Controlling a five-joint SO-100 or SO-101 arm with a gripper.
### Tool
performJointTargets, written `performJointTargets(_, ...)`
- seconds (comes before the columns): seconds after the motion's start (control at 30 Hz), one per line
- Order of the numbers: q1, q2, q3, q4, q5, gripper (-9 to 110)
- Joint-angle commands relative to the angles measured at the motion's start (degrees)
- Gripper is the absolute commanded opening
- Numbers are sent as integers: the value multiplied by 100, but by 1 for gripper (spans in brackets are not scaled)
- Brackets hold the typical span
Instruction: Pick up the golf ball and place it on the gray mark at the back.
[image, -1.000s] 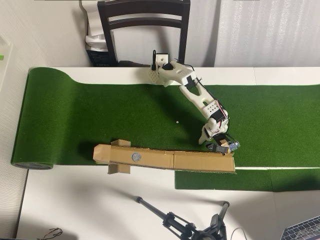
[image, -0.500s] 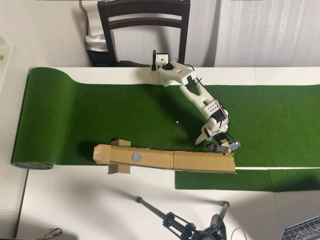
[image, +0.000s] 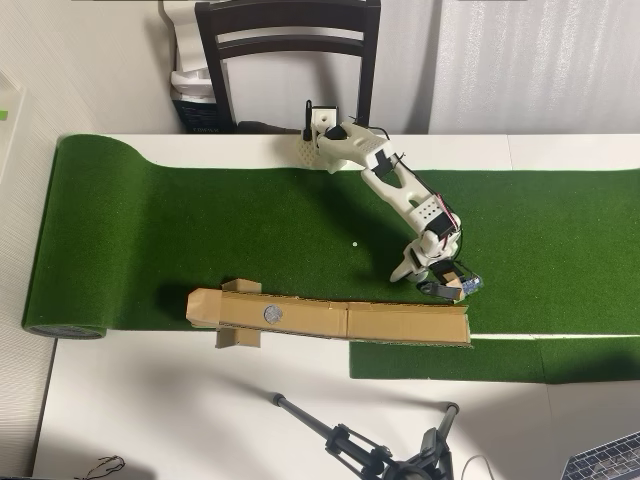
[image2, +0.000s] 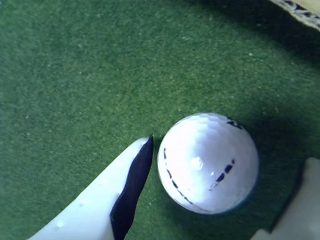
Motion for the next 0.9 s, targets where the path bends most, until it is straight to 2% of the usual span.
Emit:
performJointTargets(0.0,-62,229,-501,18,53,37)
performJointTargets(0.17,-62,237,-501,-18,53,35)
performJointTargets(0.3,-53,237,-501,-18,62,24)
performJointTargets(0.5,-26,237,-501,18,62,15)
performJointTargets(0.77,35,255,-545,0,62,11)
performJointTargets(0.87,62,255,-1020,53,26,11)
